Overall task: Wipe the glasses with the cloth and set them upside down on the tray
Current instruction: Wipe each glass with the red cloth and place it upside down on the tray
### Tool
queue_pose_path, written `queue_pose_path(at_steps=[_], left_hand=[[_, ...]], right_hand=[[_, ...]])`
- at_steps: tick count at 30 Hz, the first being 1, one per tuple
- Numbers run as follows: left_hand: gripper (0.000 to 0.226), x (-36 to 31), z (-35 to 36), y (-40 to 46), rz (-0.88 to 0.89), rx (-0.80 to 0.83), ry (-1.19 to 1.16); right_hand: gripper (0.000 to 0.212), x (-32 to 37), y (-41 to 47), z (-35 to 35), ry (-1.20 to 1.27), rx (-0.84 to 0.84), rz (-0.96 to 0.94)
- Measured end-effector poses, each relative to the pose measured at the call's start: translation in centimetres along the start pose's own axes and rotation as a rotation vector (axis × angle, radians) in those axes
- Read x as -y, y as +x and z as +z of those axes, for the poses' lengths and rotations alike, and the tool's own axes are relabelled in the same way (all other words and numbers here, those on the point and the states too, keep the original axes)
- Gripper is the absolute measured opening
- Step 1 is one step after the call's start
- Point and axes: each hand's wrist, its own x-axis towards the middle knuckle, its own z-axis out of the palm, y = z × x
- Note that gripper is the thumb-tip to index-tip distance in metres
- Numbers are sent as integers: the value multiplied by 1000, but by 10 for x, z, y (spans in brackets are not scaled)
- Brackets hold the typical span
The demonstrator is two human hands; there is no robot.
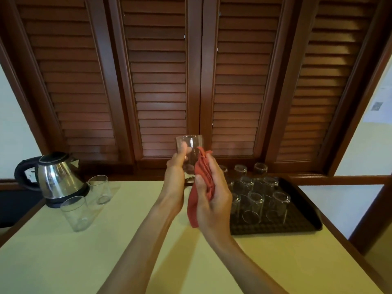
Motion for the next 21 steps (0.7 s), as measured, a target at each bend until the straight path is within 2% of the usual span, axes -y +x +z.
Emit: queue_pose_path(at_steps=[2,4,8,10,14,16,18,21], left_hand=[[69,8,3,-5,17,62,68],[60,16,6,-12,14,106,77],[43,13,3,-4,100,14,-62],[41,16,3,-2,124,29,1],[70,25,12,-15,30,149,89],[69,15,12,-9,69,107,74],[55,6,9,1,103,6,19],[45,16,9,4,116,-52,63]], right_hand=[[43,-5,19,-4,47,-40,67],[43,-7,46,-14,132,-92,143],[42,-3,18,-8,15,-6,18],[43,-7,2,-6,-20,-25,8],[43,-8,38,-21,142,-113,134],[43,-2,29,-18,95,-64,97],[44,-1,5,-10,61,-24,112],[41,-10,9,-11,67,-80,117]])
